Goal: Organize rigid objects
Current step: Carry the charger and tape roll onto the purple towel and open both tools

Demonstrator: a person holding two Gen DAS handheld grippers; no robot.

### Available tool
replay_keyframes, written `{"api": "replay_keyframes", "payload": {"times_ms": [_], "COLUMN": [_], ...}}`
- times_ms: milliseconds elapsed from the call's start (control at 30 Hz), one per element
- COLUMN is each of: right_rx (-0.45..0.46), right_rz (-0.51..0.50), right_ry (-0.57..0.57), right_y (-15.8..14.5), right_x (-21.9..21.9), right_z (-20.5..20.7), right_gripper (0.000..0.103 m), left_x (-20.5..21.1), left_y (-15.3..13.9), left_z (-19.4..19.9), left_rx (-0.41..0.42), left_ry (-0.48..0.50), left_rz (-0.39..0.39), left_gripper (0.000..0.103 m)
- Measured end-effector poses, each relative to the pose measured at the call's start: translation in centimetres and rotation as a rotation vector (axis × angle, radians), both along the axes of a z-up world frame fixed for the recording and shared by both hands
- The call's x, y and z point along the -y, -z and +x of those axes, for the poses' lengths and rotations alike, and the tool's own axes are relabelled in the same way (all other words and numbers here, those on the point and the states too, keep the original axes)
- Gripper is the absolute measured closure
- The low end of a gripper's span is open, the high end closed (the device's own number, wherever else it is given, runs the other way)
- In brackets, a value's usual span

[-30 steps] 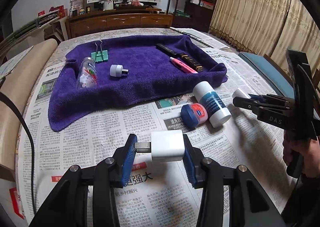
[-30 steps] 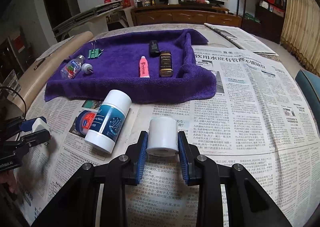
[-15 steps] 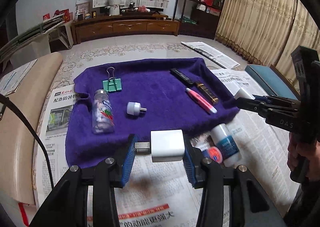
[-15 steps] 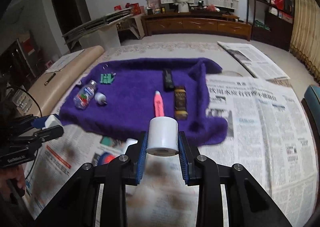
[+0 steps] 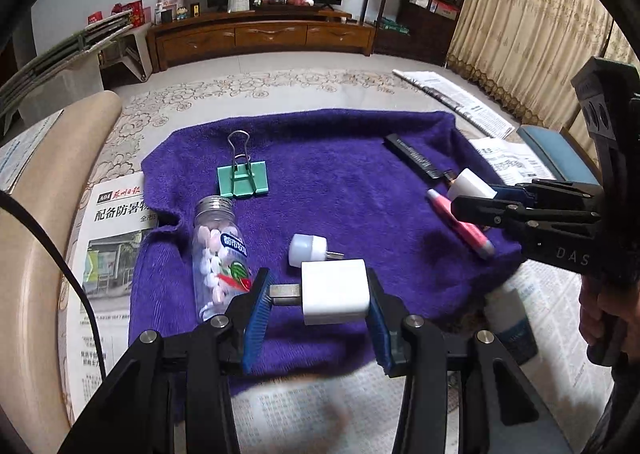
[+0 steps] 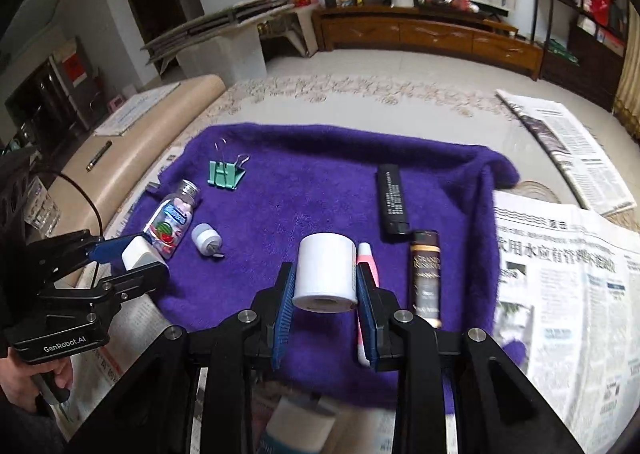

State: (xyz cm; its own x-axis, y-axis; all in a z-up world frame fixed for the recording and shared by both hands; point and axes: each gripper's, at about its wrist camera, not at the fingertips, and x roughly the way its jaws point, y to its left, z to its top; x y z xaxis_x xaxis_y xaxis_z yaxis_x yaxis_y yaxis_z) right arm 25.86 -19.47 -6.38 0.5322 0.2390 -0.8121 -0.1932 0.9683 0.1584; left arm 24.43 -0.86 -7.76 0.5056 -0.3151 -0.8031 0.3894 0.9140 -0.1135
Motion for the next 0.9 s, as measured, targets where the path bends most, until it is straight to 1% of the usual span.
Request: {"api": "replay_keyframes", "payload": {"times_ms": [167, 400, 467, 533, 700, 767, 833, 867, 900], "right_rx": [-0.036, -0.078, -0.083, -0.07, -0.062, -0.055, -0.055, -0.057, -0.059], "right_rz": [-0.024, -0.077, -0.095, -0.11, -0.11, -0.125, -0.134, -0.134, -0.132], "right_ry": [-0.055, -0.131, -0.152, -0.174, -0.225, -0.254, -0.281, -0.296, -0.306], "right_y": [1.3, 3.1, 3.6, 3.7, 3.8, 3.9, 3.9, 3.9, 3.9], "right_x": [-0.8, -2.0, -2.2, -2.3, -2.1, -2.1, -2.2, -2.2, -2.2], "right_z": [1.3, 1.7, 1.5, 1.3, 1.1, 0.9, 0.7, 0.6, 0.6], "right_gripper": [0.073, 0.073, 0.073, 0.073, 0.073, 0.072, 0.071, 0.068, 0.067], "left_x": [0.6, 1.6, 1.9, 2.1, 2.0, 2.0, 2.0, 2.1, 2.1], "left_y": [1.1, 2.1, 2.2, 2.2, 2.3, 2.4, 2.4, 2.4, 2.4], "left_z": [1.2, 1.5, 1.5, 1.8, 2.1, 2.4, 2.6, 2.6, 2.6], "left_rx": [-0.041, -0.065, -0.064, -0.068, -0.097, -0.115, -0.133, -0.136, -0.137], "left_ry": [0.023, 0.067, 0.078, 0.09, 0.104, 0.105, 0.105, 0.107, 0.108], "left_rz": [0.04, 0.109, 0.115, 0.134, 0.14, 0.135, 0.14, 0.146, 0.148], "left_gripper": [0.061, 0.061, 0.061, 0.061, 0.06, 0.06, 0.059, 0.059, 0.059]}}
